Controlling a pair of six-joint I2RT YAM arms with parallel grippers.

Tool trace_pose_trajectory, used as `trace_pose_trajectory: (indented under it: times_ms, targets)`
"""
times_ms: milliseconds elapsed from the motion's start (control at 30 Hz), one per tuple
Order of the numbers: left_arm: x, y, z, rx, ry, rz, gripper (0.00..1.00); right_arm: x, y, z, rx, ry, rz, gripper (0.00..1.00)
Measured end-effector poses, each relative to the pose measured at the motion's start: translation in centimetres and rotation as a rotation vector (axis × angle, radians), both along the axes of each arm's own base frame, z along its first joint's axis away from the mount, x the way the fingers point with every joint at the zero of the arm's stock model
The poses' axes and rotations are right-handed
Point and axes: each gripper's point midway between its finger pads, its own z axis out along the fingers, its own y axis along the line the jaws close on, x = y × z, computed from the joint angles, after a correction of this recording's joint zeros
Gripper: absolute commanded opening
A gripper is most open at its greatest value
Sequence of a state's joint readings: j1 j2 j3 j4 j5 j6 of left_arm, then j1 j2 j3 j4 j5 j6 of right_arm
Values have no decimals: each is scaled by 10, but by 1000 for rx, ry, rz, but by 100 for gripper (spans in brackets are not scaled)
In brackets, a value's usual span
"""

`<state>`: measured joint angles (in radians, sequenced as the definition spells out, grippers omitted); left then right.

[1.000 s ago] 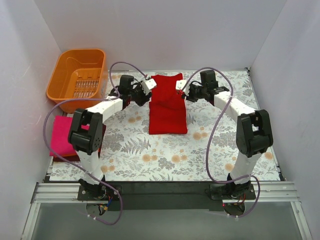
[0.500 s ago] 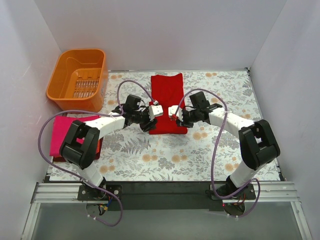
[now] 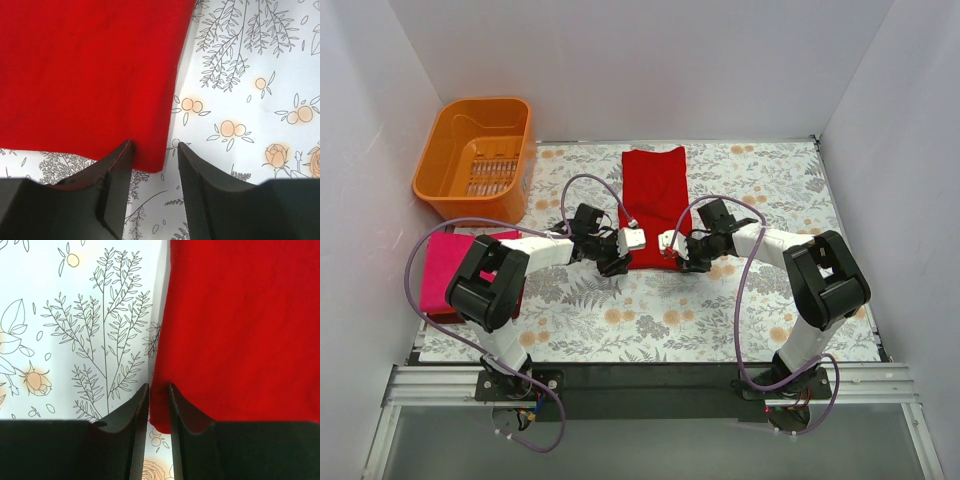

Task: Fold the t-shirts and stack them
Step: Fold the tshirt

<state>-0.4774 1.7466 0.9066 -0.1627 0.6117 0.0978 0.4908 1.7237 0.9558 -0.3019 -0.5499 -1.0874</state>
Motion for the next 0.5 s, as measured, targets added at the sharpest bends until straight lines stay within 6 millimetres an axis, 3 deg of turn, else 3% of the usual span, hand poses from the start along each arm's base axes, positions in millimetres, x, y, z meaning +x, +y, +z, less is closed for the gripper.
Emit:
trace_pose_trajectory:
  times_ms: [333, 500]
  targets:
    - [1, 0, -1, 6, -34, -32, 35, -5, -5, 13, -14, -22, 13, 33]
    - [2, 0, -1, 9, -44, -41, 34, -9, 3, 22, -11, -46, 40, 34]
